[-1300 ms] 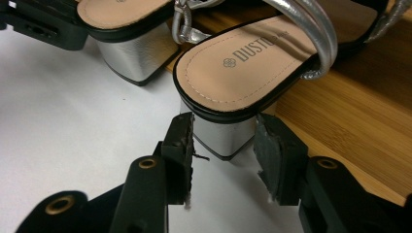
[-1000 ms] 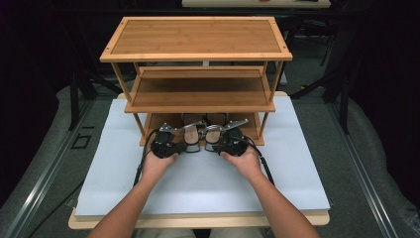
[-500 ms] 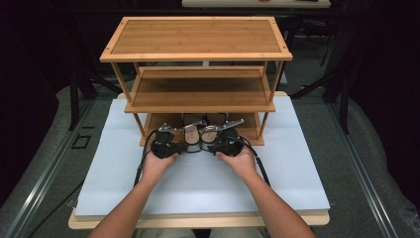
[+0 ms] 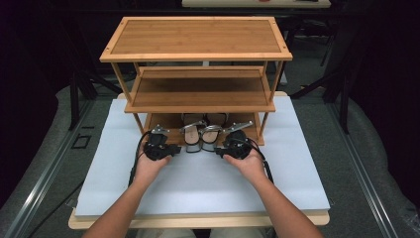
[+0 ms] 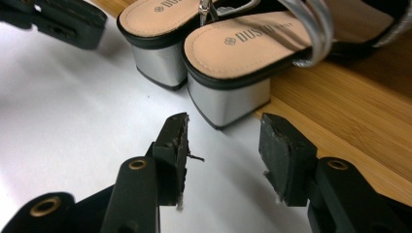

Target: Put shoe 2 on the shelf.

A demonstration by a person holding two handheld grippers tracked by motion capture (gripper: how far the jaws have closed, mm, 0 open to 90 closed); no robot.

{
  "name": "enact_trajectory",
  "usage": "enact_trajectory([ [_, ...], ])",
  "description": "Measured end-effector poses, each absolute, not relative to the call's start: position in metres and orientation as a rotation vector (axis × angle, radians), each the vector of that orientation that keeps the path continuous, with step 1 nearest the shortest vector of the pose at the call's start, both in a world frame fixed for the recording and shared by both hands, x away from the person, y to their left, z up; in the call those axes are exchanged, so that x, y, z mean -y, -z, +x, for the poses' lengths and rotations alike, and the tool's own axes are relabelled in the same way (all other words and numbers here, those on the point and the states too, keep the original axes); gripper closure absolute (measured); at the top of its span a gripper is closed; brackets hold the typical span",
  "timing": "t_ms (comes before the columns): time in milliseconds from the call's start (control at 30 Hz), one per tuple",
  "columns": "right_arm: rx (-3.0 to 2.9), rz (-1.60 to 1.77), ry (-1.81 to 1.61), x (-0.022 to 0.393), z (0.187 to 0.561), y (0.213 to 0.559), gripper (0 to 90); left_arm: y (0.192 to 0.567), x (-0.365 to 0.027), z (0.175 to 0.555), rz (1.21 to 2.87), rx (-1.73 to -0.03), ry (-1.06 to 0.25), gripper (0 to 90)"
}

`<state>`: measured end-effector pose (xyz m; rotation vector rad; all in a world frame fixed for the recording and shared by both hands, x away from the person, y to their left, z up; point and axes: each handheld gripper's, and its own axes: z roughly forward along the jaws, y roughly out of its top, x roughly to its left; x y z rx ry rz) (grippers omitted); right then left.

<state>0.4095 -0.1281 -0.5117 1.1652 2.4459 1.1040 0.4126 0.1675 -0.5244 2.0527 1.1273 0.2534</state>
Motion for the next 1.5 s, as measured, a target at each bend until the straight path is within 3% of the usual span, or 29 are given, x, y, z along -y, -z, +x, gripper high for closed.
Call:
enact_trajectory([
  [800, -2.355, 1.208, -1.006, 0.199, 0.353, 0.505, 53.6, 0.513, -0.257, 0.358, 1.982, -1.193, -0.324, 74.6],
  [1500, -2.166, 1.301, -1.063, 0.241, 0.296, 0.511, 53.5, 0.525, -0.286, 0.313, 1.960, -1.261, -0.365, 72.8],
])
